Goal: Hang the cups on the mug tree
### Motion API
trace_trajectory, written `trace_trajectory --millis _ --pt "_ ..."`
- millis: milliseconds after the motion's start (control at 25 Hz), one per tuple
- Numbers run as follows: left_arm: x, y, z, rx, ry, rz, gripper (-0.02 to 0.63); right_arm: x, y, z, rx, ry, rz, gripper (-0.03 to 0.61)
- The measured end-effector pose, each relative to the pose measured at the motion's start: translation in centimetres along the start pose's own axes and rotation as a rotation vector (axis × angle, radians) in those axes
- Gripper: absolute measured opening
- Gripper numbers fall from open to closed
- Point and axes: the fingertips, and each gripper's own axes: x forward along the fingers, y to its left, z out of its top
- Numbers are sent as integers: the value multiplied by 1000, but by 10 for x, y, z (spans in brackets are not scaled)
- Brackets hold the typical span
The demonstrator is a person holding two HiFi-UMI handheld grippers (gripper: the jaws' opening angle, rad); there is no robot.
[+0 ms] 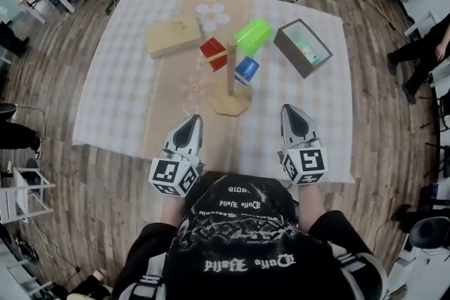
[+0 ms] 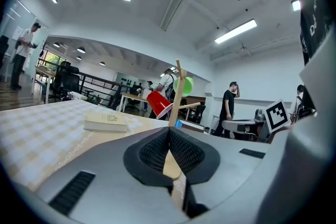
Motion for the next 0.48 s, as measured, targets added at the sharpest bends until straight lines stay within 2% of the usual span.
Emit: trace_trajectory --millis 480 --pt "3 -5 -2 56 19 5 20 0 4 -3 -36 12 9 8"
